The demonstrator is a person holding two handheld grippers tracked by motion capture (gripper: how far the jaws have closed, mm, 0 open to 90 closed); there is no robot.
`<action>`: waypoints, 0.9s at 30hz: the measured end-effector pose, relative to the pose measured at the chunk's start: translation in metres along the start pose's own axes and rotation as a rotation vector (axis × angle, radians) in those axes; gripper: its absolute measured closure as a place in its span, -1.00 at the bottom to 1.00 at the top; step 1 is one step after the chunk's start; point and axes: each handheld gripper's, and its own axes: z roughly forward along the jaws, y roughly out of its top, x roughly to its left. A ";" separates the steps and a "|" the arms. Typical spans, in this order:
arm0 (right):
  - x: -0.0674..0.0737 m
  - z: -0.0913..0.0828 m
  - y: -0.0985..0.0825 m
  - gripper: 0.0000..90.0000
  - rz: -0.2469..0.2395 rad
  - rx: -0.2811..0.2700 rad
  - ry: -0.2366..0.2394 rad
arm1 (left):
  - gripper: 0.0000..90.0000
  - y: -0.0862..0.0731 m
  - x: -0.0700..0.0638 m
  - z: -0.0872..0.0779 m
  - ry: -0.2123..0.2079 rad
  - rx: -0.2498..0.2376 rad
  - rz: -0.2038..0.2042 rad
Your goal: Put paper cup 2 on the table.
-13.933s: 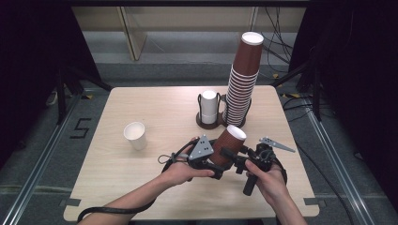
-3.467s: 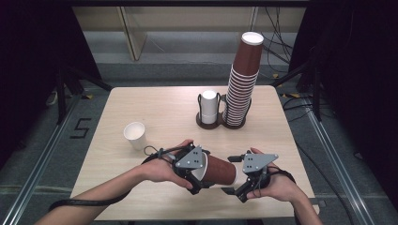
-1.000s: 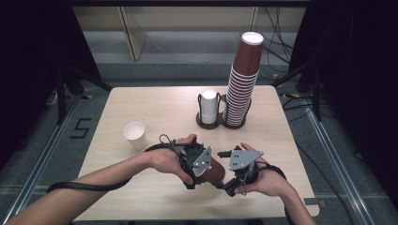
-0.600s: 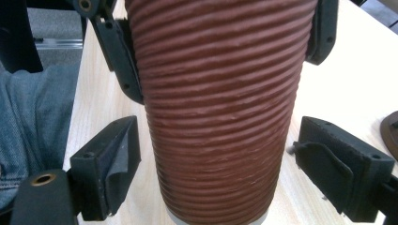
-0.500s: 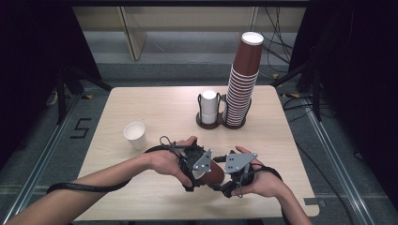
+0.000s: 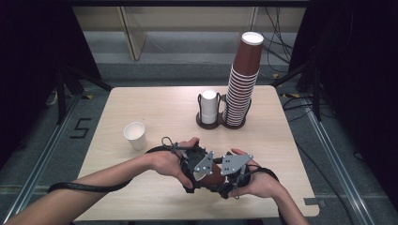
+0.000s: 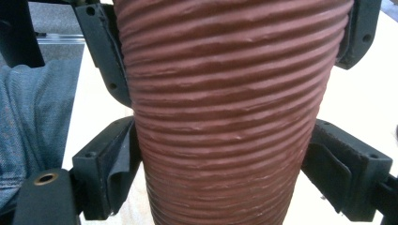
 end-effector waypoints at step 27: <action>0.005 -0.004 -0.007 -0.54 -0.023 -0.034 -0.017 | -1.00 0.004 0.000 -0.001 -0.006 -0.028 -0.031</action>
